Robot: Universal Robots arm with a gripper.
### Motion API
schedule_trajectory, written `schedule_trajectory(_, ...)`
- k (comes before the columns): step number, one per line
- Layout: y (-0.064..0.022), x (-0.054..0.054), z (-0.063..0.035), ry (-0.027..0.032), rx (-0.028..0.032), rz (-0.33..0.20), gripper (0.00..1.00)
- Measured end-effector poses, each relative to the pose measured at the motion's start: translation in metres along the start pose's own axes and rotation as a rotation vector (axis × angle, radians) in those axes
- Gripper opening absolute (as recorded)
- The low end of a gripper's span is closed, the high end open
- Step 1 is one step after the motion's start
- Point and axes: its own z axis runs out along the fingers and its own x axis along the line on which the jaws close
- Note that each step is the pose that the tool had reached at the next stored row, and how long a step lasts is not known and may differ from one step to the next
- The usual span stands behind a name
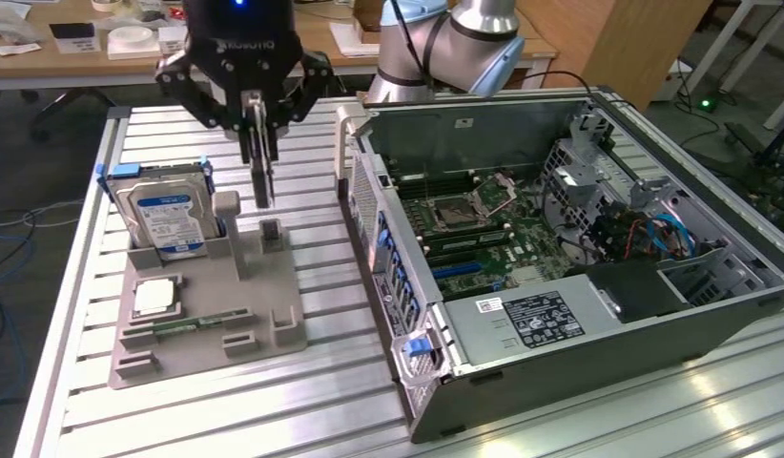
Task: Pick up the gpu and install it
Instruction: 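Pick up the gpu and move the gpu toward the slot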
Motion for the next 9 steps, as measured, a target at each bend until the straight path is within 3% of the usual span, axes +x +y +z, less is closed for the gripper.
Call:
schedule_trajectory(2, 0.0004, 0.0001, -0.0077, 0.0002, 0.0001, 0.0, 0.28)
schedule_trajectory(9, 0.0004, -0.0015, -0.008, 0.0002, 0.0001, 0.0, 0.28)
